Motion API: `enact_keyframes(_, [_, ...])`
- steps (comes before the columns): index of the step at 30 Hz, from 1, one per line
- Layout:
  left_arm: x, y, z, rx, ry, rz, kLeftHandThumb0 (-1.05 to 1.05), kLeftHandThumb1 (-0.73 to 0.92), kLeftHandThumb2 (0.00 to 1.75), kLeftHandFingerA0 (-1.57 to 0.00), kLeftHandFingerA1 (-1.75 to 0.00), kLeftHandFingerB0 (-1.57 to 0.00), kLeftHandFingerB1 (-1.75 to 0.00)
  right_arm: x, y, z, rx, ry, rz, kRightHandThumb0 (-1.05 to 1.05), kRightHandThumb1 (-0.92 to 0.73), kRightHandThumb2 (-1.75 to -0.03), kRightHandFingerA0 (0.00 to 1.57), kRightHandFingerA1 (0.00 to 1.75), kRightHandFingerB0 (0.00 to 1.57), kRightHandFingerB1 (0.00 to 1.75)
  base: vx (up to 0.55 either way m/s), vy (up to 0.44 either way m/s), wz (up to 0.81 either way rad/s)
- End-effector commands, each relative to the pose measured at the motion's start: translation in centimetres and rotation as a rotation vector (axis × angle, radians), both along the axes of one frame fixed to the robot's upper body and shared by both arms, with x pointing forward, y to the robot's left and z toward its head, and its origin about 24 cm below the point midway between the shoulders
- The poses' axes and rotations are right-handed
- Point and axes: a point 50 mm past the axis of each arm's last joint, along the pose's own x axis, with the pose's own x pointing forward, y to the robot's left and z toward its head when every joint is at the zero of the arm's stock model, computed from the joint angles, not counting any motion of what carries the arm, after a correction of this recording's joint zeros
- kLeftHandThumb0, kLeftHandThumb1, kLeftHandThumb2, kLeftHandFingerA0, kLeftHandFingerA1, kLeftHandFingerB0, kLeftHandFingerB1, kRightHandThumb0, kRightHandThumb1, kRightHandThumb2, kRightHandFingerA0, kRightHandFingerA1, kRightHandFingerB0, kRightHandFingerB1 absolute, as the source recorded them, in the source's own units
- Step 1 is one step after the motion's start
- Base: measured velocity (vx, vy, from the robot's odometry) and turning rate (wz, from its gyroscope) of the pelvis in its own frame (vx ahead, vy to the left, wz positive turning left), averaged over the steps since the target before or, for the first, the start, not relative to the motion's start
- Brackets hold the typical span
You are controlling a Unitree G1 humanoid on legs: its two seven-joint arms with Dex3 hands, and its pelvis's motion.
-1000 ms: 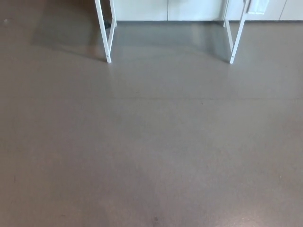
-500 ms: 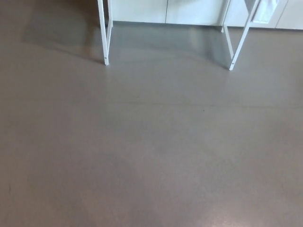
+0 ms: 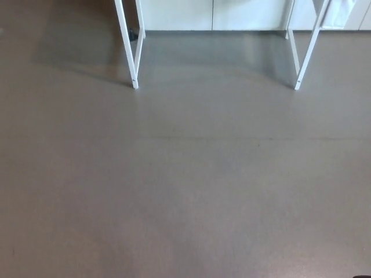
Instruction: The robot walk towards a table in front and uses its left hand to pickup a tennis ball on the left side and put it in a container on the right hand side
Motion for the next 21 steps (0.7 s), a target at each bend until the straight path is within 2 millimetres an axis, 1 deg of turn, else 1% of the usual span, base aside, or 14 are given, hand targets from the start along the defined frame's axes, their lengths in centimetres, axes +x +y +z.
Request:
enact_keyframes(1, [-0.01,0.52,0.37,0.039,-0.013,-0.006,-0.46,0.46,0.75,-0.53,-0.57,-0.3,-0.47,-0.04,-0.28,0.06,-0.004,0.004,-0.009,-0.57,-0.47,-0.81,0.7,0.59,0.46,0.51,0.19,0.034,-0.11])
enact_keyframes(3, [-0.01,0.52,0.37,0.04,-0.013,-0.005,-0.46,0.46,0.75,-0.53,-0.57,-0.3,-0.47,-0.04,-0.28,0.05,-0.004,0.004,-0.009,-0.57,-0.47,-0.81,0.7,0.59,0.46,0.51,0.22,0.102,-0.16])
enact_keyframes(4, [-0.19,0.43,0.39,0.04,-0.014,-0.011,-0.38,0.57,0.57,-0.61,-0.48,-0.36,-0.38,-0.11,-0.26,0.03,0.001,0.006,-0.013,-0.57,-0.47,-0.82,0.71,0.59,0.47,0.52,0.23,0.15,-0.1])
enact_keyframes(8, [-0.27,0.38,0.41,0.041,-0.015,-0.014,-0.38,0.57,0.57,-0.61,-0.48,-0.36,-0.38,-0.14,-0.26,0.02,0.003,0.006,-0.014,-0.57,-0.47,-0.82,0.71,0.59,0.47,0.52,0.25,0.227,-0.18])
enact_keyframes(9, [-0.4,0.41,0.35,0.041,-0.008,-0.022,-0.38,0.59,0.57,-0.53,-0.46,-0.33,-0.36,-0.19,-0.31,0.0,0.006,0.009,-0.011,-0.57,-0.47,-0.82,0.72,0.59,0.47,0.51,0.23,0.191,0.13])
enact_keyframes(15, [-0.67,0.42,0.32,0.046,-0.001,-0.026,-0.37,0.59,0.57,-0.54,-0.46,-0.35,-0.37,-0.36,-0.29,-0.04,-0.001,0.017,0.006,-0.57,-0.48,-0.83,0.69,0.59,0.46,0.51,0.22,0.088,0.06])
enact_keyframes(16, [-0.77,0.32,0.29,0.056,-0.002,-0.031,-0.46,0.47,0.74,-0.52,-0.56,-0.32,-0.47,-0.46,-0.34,-0.06,0.004,0.017,-0.002,-0.56,-0.47,-0.82,0.69,0.58,0.47,0.51,0.23,-0.012,0.12])
enact_keyframes(21, [-0.86,0.29,0.31,0.068,-0.001,-0.043,-0.47,0.47,0.76,-0.54,-0.56,-0.31,-0.47,-0.49,-0.33,-0.07,0.001,0.02,-0.003,-0.56,-0.47,-0.82,0.69,0.59,0.47,0.52,0.23,-0.081,0.1])
